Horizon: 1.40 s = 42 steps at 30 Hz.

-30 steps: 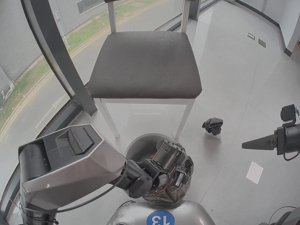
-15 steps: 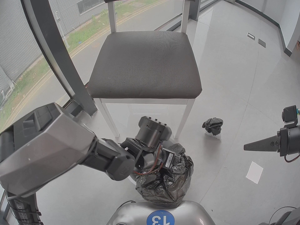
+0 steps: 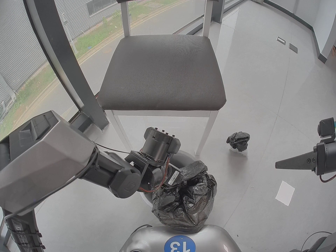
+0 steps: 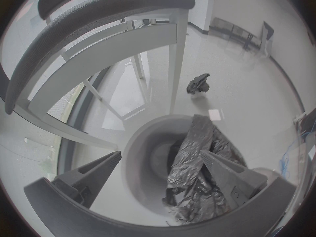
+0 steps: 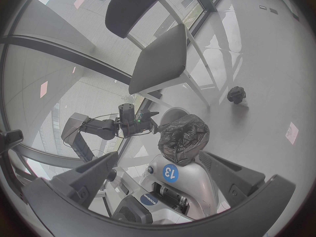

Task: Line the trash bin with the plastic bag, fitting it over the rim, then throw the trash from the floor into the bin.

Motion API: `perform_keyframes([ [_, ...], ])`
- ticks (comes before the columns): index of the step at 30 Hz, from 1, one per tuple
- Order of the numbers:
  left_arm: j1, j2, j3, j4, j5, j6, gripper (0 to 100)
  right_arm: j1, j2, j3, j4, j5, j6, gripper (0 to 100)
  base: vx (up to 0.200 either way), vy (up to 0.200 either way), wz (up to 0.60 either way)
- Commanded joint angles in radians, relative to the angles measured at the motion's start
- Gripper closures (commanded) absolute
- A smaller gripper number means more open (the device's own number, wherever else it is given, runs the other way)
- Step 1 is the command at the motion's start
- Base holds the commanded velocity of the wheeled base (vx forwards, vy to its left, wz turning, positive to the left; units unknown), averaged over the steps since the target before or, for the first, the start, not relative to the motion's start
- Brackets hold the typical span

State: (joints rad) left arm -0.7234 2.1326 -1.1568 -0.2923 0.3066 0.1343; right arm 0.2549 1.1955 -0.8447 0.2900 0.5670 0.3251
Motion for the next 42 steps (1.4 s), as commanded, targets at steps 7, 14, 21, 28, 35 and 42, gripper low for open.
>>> perform_keyframes([
  [7,-0.01,0.052,0.019,0.03,0.062,0.024,0,0.0,-0.034,0.022,0.0,0.008,0.0,0,0.0,0.0,0.0],
  [14,-0.022,0.072,0.02,0.032,0.057,0.018,0,-0.002,-0.028,0.022,-0.003,0.01,0.0,0,0.0,0.0,0.0],
  [21,-0.011,0.13,-0.011,0.028,0.052,0.016,0,-0.008,-0.028,0.022,-0.005,0.039,0.0,0,0.0,0.0,0.0],
  [28,-0.01,0.147,-0.034,0.025,0.023,0.01,0,-0.008,-0.027,0.021,-0.006,0.04,0.0,0,0.0,0.0,0.0],
  [35,-0.011,0.158,-0.034,0.027,0.005,-0.016,100,-0.009,-0.022,0.021,-0.006,0.04,0.0,0,0.0,0.0,0.0],
  [42,-0.005,0.176,-0.078,0.03,0.008,-0.016,100,-0.017,-0.022,0.022,-0.005,0.04,0.0,0,0.0,0.0,0.0],
])
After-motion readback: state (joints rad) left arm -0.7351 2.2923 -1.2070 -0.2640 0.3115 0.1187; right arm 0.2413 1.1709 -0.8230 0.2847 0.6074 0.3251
